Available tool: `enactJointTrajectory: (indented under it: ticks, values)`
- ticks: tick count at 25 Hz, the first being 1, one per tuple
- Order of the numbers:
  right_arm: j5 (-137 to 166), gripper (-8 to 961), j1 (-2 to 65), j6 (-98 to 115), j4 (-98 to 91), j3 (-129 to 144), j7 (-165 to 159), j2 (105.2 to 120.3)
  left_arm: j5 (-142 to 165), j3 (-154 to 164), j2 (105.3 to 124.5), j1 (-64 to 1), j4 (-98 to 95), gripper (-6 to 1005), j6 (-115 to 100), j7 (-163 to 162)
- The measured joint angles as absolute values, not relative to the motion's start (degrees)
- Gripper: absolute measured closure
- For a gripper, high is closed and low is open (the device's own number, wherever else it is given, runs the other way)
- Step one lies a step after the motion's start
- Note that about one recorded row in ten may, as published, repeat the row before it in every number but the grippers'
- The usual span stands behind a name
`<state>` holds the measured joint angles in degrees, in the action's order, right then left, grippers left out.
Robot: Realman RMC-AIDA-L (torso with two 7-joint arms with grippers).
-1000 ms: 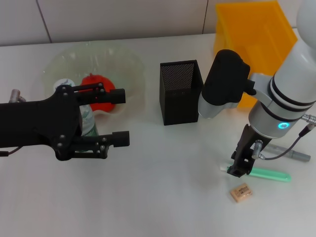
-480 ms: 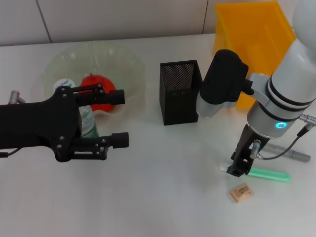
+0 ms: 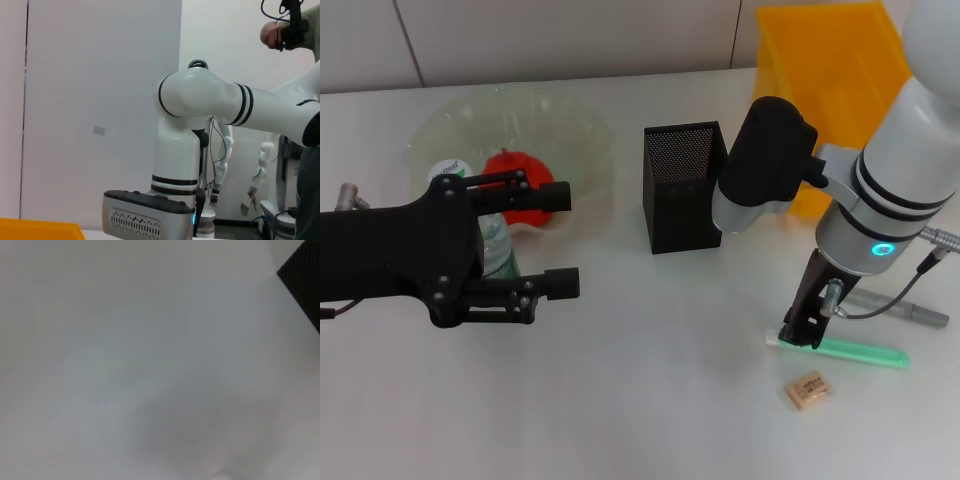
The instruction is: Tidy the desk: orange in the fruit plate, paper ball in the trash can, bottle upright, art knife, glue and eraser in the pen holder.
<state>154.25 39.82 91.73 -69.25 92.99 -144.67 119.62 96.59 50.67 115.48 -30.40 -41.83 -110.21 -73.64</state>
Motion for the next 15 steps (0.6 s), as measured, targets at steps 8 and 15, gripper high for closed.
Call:
enactJointTrajectory:
  ticks: [8, 15]
  values:
    - [153.91, 848, 41.29, 91.6, -66.68, 92.97, -145.11, 119.61, 96.59, 50.43, 115.4, -30.46, -41.83, 212, -110.22, -73.57]
    - [153.49, 844, 41.76, 91.69, -66.89, 92.99, -145.17, 119.66, 96.59, 50.53, 115.33, -30.44, -41.83, 212, -110.22, -73.41]
